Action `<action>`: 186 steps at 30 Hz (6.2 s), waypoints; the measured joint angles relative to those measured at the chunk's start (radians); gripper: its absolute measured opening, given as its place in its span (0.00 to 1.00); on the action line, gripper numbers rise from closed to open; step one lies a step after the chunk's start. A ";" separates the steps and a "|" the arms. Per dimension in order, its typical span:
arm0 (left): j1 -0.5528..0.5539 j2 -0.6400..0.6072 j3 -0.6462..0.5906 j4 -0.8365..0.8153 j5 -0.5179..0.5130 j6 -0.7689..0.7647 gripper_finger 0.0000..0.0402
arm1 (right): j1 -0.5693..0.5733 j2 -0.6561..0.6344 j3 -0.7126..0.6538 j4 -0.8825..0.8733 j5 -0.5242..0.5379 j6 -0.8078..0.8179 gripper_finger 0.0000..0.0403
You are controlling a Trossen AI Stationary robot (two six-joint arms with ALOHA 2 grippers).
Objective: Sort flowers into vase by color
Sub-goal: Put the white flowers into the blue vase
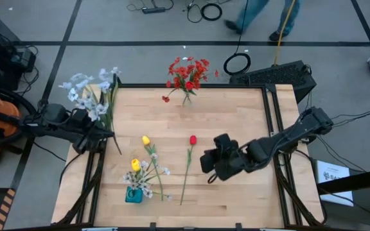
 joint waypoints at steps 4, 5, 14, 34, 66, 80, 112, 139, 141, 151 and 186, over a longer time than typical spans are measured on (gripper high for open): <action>-0.027 0.009 -0.063 0.038 0.026 -0.010 0.00 | 0.021 0.041 0.000 0.021 -0.003 0.100 0.00; -0.037 0.011 -0.087 0.061 0.042 -0.020 0.00 | 0.023 0.050 0.000 0.024 -0.005 0.123 0.00; -0.172 0.012 -0.168 0.128 0.085 -0.055 0.00 | 0.025 0.126 0.000 0.033 -0.055 0.253 0.00; -0.481 0.048 -0.339 0.483 -0.068 -0.025 0.00 | 0.023 0.164 0.000 0.070 -0.054 0.296 0.00; -0.660 0.565 -0.351 0.786 -0.266 0.186 0.00 | 0.002 0.164 0.000 0.072 -0.054 0.291 0.00; -0.725 0.668 -0.380 0.760 -0.342 0.064 0.00 | 0.002 0.164 0.000 0.082 -0.054 0.282 0.00; -0.723 0.672 -0.379 0.716 -0.341 -0.080 0.08 | 0.002 0.163 0.000 0.089 -0.055 0.261 0.00; -0.743 0.582 -0.310 0.465 -0.316 0.007 0.26 | 0.002 0.163 0.000 0.094 -0.054 0.261 0.00; -0.749 0.562 -0.289 0.416 -0.316 0.007 0.26 | 0.002 0.163 0.000 0.095 -0.051 0.261 0.00; -0.764 0.512 -0.256 0.236 -0.315 -0.031 0.26 | -0.005 0.163 0.000 0.096 -0.049 0.260 0.00; -0.764 0.485 -0.257 0.178 -0.322 -0.022 0.26 | -0.057 0.163 0.000 0.096 -0.048 0.160 0.00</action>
